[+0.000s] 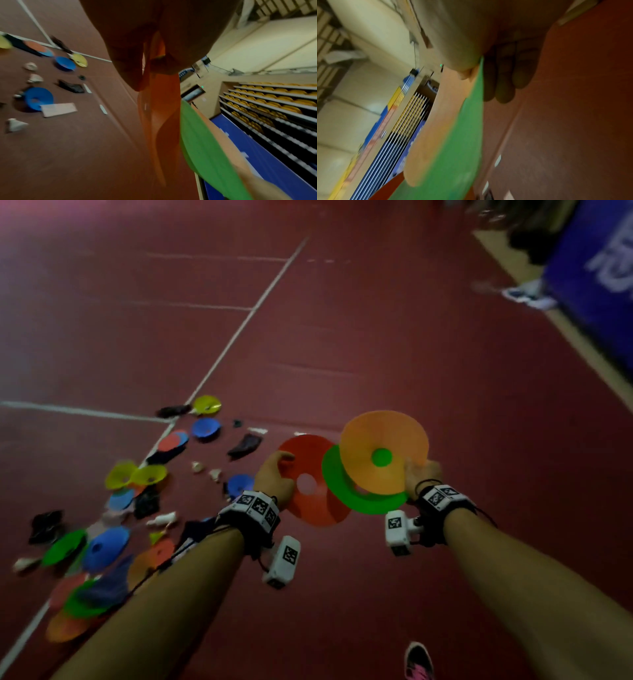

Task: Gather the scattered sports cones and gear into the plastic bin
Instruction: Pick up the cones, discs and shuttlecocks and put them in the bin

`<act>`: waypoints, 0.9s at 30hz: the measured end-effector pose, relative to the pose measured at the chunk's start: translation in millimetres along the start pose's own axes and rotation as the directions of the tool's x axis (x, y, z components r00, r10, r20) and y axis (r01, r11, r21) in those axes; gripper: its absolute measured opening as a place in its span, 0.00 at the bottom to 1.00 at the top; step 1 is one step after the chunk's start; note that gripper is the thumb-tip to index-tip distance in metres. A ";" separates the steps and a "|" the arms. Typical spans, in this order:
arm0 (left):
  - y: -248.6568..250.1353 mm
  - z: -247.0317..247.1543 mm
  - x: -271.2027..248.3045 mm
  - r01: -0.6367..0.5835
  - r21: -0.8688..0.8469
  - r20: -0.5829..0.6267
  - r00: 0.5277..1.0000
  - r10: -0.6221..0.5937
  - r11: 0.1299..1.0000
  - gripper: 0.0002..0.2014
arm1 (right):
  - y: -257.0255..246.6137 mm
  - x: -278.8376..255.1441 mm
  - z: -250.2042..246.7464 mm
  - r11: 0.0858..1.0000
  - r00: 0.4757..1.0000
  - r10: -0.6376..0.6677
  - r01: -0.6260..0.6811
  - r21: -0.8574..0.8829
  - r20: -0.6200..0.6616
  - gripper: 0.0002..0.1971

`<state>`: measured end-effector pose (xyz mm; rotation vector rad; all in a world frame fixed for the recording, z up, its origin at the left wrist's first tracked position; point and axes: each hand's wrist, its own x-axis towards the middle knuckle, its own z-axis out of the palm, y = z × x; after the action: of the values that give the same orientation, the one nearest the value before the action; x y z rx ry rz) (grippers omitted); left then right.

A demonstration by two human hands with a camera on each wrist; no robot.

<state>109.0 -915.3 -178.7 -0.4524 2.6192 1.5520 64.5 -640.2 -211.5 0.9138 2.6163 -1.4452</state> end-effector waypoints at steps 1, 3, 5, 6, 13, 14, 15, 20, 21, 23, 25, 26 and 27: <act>21.6 23.9 3.8 -0.027 0.019 0.032 0.999 0.027 0.999 0.27 | 12.9 15.4 -28.3 0.999 0.999 0.031 -0.031 0.016 -0.040 0.19; 66.2 79.8 7.4 -0.062 0.027 0.094 0.994 0.059 0.998 0.27 | 39.9 47.2 -88.7 0.995 0.988 0.100 -0.097 0.029 -0.115 0.21; 103.8 138.7 8.5 -0.068 0.001 0.133 0.989 0.067 0.998 0.28 | 64.1 76.5 -147.6 0.991 0.977 0.130 -0.125 0.041 -0.167 0.22; 122.9 170.3 6.2 -0.077 -0.019 0.155 0.985 0.079 0.997 0.28 | 77.7 92.2 -178.0 0.988 0.968 0.150 -0.143 0.049 -0.199 0.23; 255.4 399.4 -20.8 -0.088 -0.133 0.347 0.929 0.130 0.987 0.29 | 172.0 184.6 -404.2 0.946 0.875 0.315 -0.261 0.192 -0.366 0.29; 273.8 426.4 -25.5 -0.067 -0.170 0.382 0.915 0.128 0.983 0.29 | 182.6 193.9 -431.9 0.943 0.862 0.326 -0.270 0.193 -0.389 0.30; 290.8 449.1 -30.0 -0.042 -0.205 0.421 0.898 0.127 0.978 0.28 | 192.9 203.1 -455.3 0.941 0.848 0.334 -0.277 0.194 -0.410 0.31; 361.5 578.4 -28.9 -0.108 -0.233 0.509 0.833 0.216 0.967 0.26 | 240.0 257.4 -566.0 0.929 0.797 0.367 -0.291 0.227 -0.480 0.28; 375.1 603.0 -27.0 -0.122 -0.236 0.519 0.823 0.231 0.964 0.26 | 247.1 270.2 -584.7 0.927 0.787 0.372 -0.295 0.230 -0.492 0.27; 399.3 654.1 -19.9 -0.134 -0.228 0.550 0.800 0.241 0.964 0.26 | 260.4 294.2 -618.8 0.922 0.754 0.387 -0.307 0.236 -0.531 0.26; 424.6 711.3 -8.3 -0.136 -0.218 0.586 0.774 0.241 0.967 0.24 | 274.1 323.5 -650.9 0.917 0.713 0.400 -0.315 0.246 -0.576 0.24; 437.9 741.7 -2.1 -0.141 -0.216 0.597 0.764 0.245 0.966 0.24 | 279.8 339.0 -667.1 0.914 0.690 0.407 -0.317 0.255 -0.598 0.23; 451.6 772.0 4.3 -0.145 -0.217 0.608 0.754 0.250 0.965 0.23 | 285.6 354.4 -682.6 0.910 0.671 0.414 -0.320 0.263 -0.615 0.23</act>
<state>-95.0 -44.5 -174.9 0.3243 2.0676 1.6051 87.9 176.9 -141.2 2.1879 2.4731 -1.3636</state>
